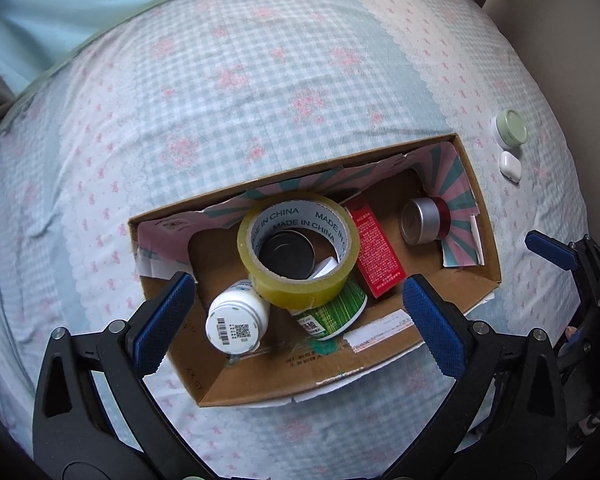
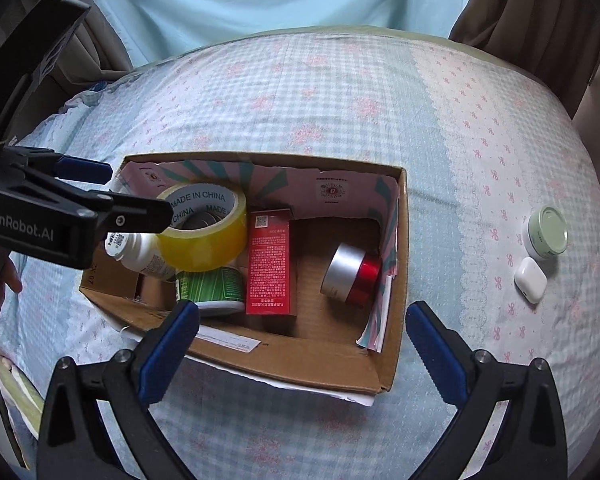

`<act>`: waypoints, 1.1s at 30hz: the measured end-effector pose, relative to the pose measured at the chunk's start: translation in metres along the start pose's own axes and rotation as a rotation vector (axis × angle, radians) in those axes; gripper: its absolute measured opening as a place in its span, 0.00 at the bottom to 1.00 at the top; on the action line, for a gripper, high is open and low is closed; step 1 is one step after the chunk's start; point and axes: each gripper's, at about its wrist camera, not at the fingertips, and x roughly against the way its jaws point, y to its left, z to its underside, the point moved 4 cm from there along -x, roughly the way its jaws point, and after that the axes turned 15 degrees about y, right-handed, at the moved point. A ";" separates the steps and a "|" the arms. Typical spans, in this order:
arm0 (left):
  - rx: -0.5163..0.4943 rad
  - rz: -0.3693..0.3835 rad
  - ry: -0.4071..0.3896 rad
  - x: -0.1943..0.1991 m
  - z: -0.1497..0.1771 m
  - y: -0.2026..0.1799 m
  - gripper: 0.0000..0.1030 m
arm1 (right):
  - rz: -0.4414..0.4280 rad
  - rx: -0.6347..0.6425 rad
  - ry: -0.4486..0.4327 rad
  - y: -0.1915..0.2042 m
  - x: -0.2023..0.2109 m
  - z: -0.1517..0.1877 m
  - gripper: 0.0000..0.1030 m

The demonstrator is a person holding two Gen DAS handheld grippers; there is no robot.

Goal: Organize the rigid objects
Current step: 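Lower both items into the box and open both tools, then lift both tools away from the box toward the remaining items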

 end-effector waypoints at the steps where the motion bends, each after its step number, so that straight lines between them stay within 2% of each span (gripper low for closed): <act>1: 0.004 0.000 -0.012 0.006 0.004 0.001 1.00 | 0.001 -0.005 -0.002 0.001 0.006 0.002 1.00; 7: 0.032 0.002 -0.084 0.050 0.036 0.007 1.00 | -0.009 -0.053 -0.030 0.006 0.041 0.009 1.00; 12: 0.059 0.005 -0.154 0.086 0.074 0.008 1.00 | -0.011 -0.043 -0.067 0.023 0.077 0.023 1.00; 19: 0.052 0.058 -0.237 0.122 0.126 -0.005 1.00 | -0.017 -0.068 -0.100 0.034 0.124 0.051 1.00; 25: 0.024 0.061 -0.284 0.139 0.156 -0.029 1.00 | 0.020 -0.134 -0.124 0.009 0.160 0.080 1.00; 30: -0.008 0.084 -0.309 0.144 0.161 -0.066 1.00 | 0.066 -0.212 -0.180 -0.029 0.193 0.102 1.00; 33: -0.029 0.062 -0.328 0.147 0.159 -0.093 1.00 | 0.103 -0.246 -0.196 -0.058 0.208 0.110 1.00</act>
